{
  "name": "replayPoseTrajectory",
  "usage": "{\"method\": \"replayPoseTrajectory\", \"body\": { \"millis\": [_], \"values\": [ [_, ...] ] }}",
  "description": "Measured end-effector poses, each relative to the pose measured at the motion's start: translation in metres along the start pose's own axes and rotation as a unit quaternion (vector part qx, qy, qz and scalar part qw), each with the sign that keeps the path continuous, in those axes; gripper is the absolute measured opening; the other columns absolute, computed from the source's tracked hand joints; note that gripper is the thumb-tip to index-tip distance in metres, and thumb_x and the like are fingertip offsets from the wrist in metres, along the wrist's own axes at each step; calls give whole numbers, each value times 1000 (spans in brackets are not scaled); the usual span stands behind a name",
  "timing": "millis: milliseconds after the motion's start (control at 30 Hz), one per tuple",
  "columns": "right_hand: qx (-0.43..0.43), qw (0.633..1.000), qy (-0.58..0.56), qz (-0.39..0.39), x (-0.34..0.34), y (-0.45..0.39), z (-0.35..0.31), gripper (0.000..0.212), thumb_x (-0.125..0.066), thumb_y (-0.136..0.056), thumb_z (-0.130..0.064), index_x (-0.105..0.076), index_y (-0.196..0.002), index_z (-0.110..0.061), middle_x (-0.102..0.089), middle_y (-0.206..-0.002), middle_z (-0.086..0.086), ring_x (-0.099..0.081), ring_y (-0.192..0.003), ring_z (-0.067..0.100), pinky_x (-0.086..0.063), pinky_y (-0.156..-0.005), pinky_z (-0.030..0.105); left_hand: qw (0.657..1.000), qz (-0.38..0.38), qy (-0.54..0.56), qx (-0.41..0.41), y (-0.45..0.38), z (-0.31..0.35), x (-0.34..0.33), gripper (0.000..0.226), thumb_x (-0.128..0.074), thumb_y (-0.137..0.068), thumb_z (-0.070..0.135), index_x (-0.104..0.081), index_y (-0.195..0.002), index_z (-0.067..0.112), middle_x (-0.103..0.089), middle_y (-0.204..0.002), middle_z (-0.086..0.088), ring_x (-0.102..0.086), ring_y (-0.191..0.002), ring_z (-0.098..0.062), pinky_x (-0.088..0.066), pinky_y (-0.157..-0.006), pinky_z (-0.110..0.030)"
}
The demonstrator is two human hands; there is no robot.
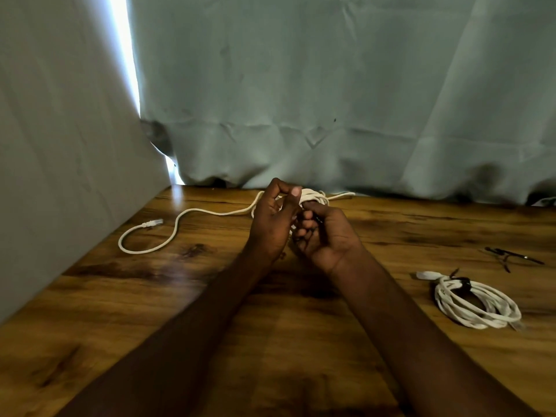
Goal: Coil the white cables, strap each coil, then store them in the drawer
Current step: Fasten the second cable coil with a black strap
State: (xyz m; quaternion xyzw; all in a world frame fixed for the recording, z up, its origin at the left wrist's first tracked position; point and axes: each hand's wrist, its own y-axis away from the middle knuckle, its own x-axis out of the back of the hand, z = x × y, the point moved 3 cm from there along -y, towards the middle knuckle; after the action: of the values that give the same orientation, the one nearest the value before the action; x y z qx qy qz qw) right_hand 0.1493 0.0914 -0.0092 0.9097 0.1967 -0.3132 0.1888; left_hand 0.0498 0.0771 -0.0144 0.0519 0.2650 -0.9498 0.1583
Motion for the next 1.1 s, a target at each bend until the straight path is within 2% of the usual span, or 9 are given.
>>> {"method": "replayPoseTrajectory", "body": {
  "millis": [100, 200, 333, 500, 567, 633, 800, 967, 1100],
  "values": [
    [-27, 993, -95, -61, -1, -3, 9, 28, -50, -95, -15, -52, -67, -13, -43, -58, -3, -40, -53, 9, -33, -53, 21, 999, -1, 22, 27, -3, -1, 5, 12, -55, -105, 21, -60, -97, 12, -67, -79, -14, -62, -61, -21, -52, -57, -30],
    [1, 985, -145, -92, -2, -1, 13, 19, -53, -90, -16, -52, -71, -12, -42, -58, -4, -40, -52, 10, -31, -50, 23, 993, -10, 46, 107, -6, -4, 8, 12, -48, -106, 14, -55, -113, 7, -66, -76, -17, -63, -50, -16, -48, -41, -21],
    [17, 986, -134, -98, 0, 0, 7, 31, -64, -90, -30, -52, -68, -12, -38, -49, -2, -43, -55, 13, -33, -46, 20, 979, -5, 86, 184, -13, -9, 12, 25, -48, -104, 9, -50, -125, -5, -57, -82, -22, -60, -52, -20, -52, -44, -23],
    [4, 995, -71, -65, 8, -7, 12, 44, -56, -101, -35, -51, -71, -3, -36, -39, -1, -35, -34, 7, -29, -36, 17, 967, -35, 64, 245, -9, -8, 6, 27, -56, -90, 30, -56, -83, 4, -45, -60, -12, -46, -56, -28, -44, -51, -31],
    [10, 997, -30, -64, 6, -7, 13, 47, -56, -102, -37, -53, -71, -2, -39, -42, -1, -35, -33, 6, -27, -38, 18, 970, -10, 41, 238, -11, -9, 6, 39, -65, -73, 46, -58, -75, 8, -48, -63, -14, -45, -61, -30, -38, -56, -35],
    [26, 998, -10, -59, 1, -6, 15, 48, -58, -101, -37, -55, -64, -7, -40, -44, -1, -36, -34, 6, -26, -42, 19, 978, 13, 24, 209, -7, -3, 5, 54, -67, -81, 58, -64, -79, 4, -56, -66, -17, -53, -59, -29, -41, -54, -31],
    [31, 995, -60, -72, -1, -8, 27, 41, -59, -101, -37, -52, -65, -17, -33, -41, -7, -32, -37, 6, -25, -50, 23, 979, 45, 27, 197, 1, -4, 1, 43, -71, -94, 40, -60, -61, 14, -58, -49, -9, -56, -39, -21, -42, -40, -20],
    [57, 996, -47, -58, -7, -3, 24, 37, -60, -102, -33, -53, -69, -20, -35, -41, -8, -33, -34, 4, -29, -39, 18, 980, 104, 29, 165, -1, -6, 4, 45, -73, -90, 46, -59, -93, 4, -59, -68, -19, -57, -50, -26, -42, -41, -22],
    [81, 996, -27, -13, -12, 5, 22, 45, -65, -99, -34, -48, -60, -20, -37, -41, -8, -34, -32, 4, -29, -36, 16, 977, 100, 83, 169, 2, -1, -4, 27, -73, -92, 38, -61, -97, 15, -58, -66, -17, -51, -38, -19, -39, -38, -18]
  ]
}}
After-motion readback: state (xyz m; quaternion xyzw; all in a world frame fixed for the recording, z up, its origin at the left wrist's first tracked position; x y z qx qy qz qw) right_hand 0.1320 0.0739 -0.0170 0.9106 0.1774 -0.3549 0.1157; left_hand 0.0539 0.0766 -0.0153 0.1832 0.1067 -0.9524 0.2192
